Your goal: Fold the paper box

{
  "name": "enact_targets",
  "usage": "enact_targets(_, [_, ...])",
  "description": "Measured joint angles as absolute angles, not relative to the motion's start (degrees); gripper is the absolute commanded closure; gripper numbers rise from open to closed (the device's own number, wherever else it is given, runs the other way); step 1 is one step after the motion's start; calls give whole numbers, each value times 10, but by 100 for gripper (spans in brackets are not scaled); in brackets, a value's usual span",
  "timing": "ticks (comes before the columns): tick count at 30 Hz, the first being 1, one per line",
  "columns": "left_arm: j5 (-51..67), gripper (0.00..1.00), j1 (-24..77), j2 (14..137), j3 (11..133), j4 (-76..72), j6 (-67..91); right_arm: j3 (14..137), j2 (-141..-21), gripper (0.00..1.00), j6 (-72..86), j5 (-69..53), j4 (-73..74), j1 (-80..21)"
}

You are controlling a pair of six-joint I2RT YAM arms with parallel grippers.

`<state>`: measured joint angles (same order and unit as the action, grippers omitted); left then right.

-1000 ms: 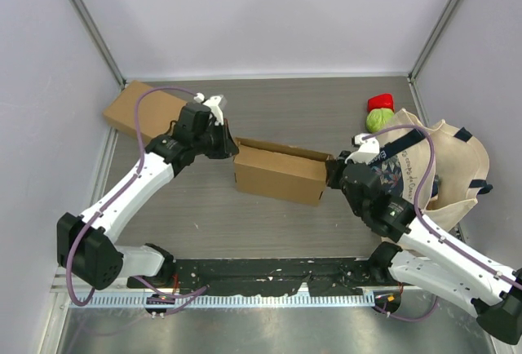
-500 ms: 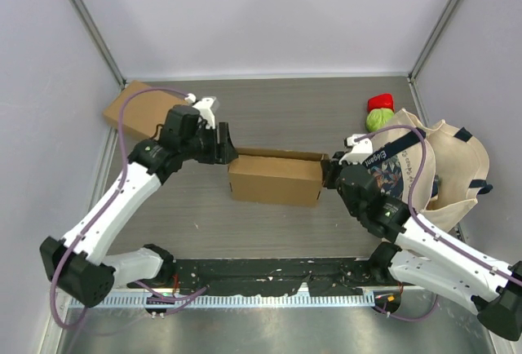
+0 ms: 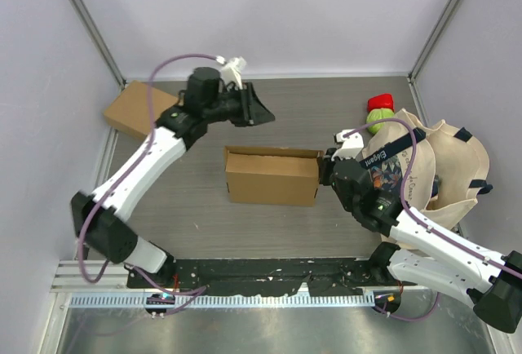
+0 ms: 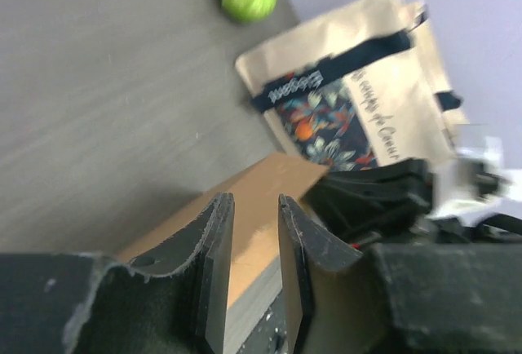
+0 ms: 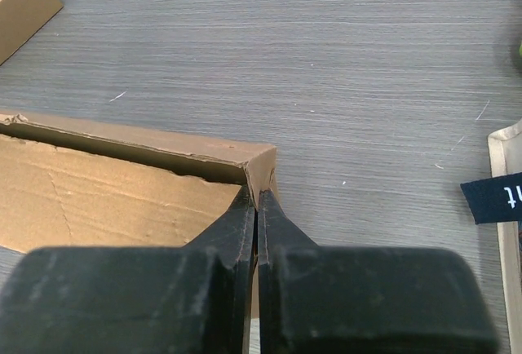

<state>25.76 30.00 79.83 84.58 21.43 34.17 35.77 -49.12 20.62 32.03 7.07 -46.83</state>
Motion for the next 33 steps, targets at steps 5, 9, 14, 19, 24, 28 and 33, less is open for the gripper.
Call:
enact_targets(5, [272, 75, 329, 909, 811, 206, 367, 357, -491, 95, 198, 316, 68, -469])
enact_targets(9, [272, 76, 347, 913, 783, 197, 373, 357, -499, 96, 196, 313, 59, -469])
enact_targets(14, [244, 75, 370, 855, 714, 167, 373, 357, -508, 95, 198, 311, 45, -470])
enact_targets(19, [179, 73, 408, 781, 631, 110, 373, 355, -510, 94, 212, 311, 38, -472])
enact_targets(24, [102, 72, 457, 731, 546, 22, 374, 352, -504, 73, 229, 309, 41, -475])
enact_targets(28, [67, 72, 481, 725, 519, -14, 373, 353, -487, 48, 252, 291, 65, -475])
enact_targets(33, [54, 72, 489, 739, 511, -11, 373, 390, -442, 32, 259, 244, 182, -476])
